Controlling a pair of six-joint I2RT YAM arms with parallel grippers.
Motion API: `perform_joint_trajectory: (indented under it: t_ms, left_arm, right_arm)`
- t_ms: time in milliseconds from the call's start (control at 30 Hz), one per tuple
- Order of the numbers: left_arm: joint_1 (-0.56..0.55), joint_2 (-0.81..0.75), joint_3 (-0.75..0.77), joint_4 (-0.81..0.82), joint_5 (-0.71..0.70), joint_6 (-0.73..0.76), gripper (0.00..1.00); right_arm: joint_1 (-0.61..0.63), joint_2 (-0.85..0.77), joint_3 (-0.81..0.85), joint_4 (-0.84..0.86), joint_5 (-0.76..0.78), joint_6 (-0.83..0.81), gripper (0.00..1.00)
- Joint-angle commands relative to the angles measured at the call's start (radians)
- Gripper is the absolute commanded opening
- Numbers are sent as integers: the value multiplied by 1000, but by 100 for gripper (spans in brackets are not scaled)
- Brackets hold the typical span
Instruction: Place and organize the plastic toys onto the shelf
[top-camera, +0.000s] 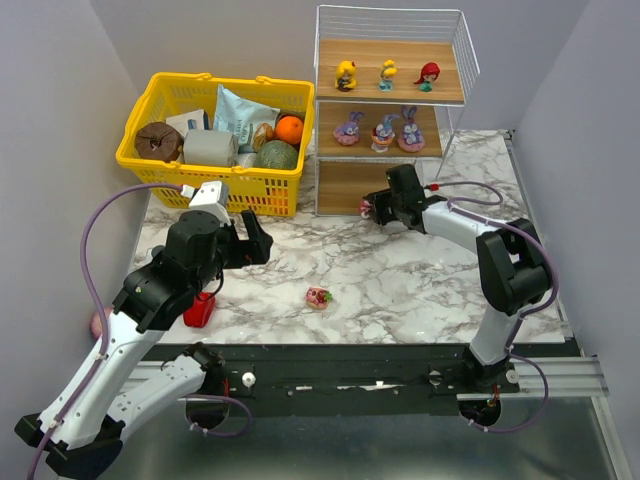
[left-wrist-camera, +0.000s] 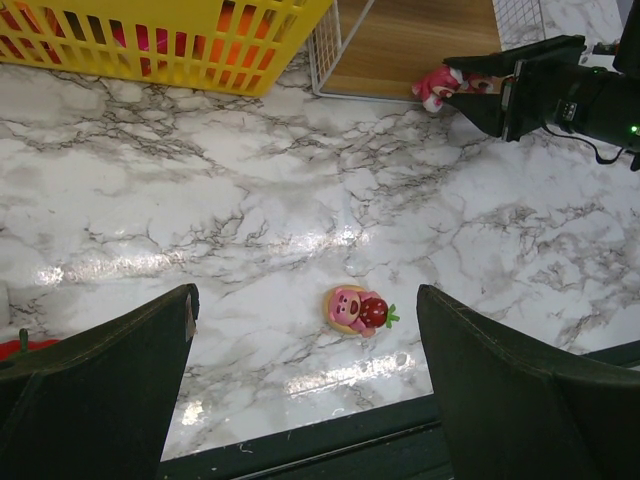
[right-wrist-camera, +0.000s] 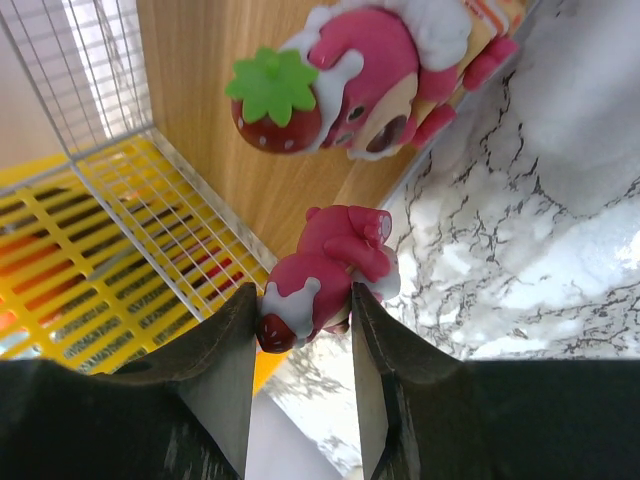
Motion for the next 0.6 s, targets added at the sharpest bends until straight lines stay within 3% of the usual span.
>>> perform_joint_trajectory:
  t_ms: [0,567]
  left_arm:
    - [7,-6,28,1,-17,14,99]
    - [9,-7,21,-1,-20,18,99]
  right_arm:
    - [8,29,-15,27,82,53,26]
    - [17,89,11,29,103,74,31]
